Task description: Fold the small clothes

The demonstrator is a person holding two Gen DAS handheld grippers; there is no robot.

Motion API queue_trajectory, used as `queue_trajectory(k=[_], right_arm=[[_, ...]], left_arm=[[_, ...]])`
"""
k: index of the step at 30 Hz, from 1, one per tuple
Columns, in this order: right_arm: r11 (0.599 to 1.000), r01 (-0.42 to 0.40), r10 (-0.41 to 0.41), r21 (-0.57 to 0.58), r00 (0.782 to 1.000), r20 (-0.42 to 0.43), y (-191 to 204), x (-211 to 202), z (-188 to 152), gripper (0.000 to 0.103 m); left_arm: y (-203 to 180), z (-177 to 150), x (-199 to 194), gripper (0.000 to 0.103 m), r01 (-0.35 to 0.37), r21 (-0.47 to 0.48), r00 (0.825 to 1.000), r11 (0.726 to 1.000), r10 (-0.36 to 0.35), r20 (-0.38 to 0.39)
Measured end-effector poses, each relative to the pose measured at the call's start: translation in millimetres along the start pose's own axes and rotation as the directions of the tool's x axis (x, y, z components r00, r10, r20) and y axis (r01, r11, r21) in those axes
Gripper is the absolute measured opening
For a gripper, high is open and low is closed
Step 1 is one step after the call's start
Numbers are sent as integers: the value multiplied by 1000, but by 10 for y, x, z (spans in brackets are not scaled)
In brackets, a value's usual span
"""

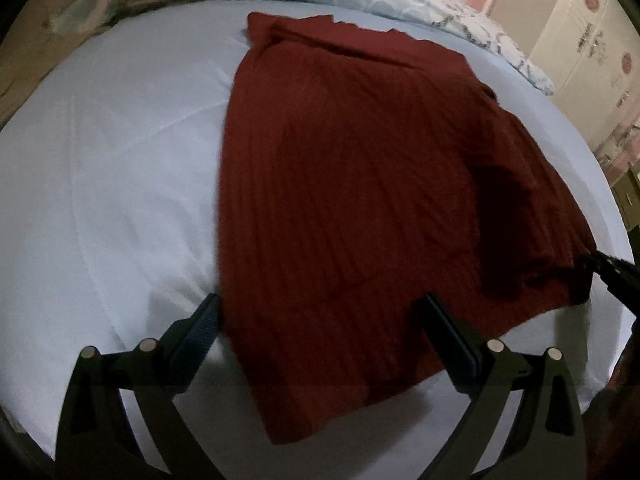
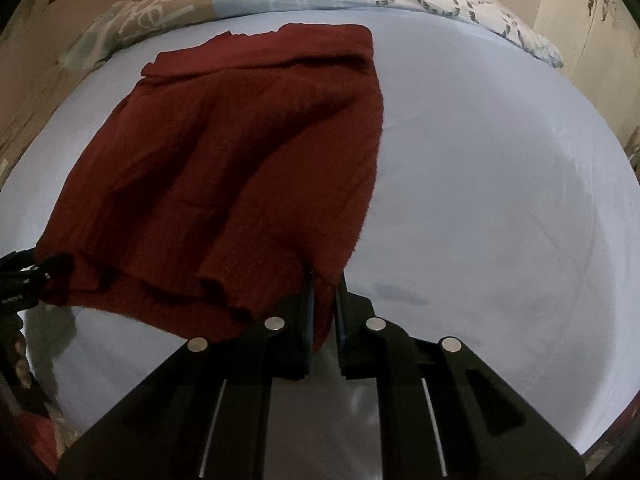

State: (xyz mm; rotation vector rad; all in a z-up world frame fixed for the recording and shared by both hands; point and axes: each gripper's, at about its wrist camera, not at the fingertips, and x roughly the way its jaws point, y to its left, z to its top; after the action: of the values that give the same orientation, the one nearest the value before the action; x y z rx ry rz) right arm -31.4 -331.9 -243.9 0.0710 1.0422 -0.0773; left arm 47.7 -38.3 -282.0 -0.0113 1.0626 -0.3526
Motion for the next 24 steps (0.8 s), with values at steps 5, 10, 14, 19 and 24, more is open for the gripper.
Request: queue_trajectory(k=[5,10,14,19,24], right_arm=[[1000,-12,12,16,1000,4,-32,7,44,10],[1000,-13,13,17,1000,-1,-65,5,-6,10],[998,-31,32,63,999,-4,-188,-37,-65,10],[996,-8,10,86,999,-33,-345,-25,-213,9],[994,-41,40,99,999,18,-463,-201,-316,20]], left_arm=[[-41,92,-109,28,88,51,996,995,-88,-6],[73,142,-217,18,53,108,999,993,-52,-5],[435,46,-225,16,11,57,1000,998,-10,-26],[575,-80,-283,20,-26,93,999,995,29,-38],[519,-79,-313,69,-29,107,999,994,31,-21]])
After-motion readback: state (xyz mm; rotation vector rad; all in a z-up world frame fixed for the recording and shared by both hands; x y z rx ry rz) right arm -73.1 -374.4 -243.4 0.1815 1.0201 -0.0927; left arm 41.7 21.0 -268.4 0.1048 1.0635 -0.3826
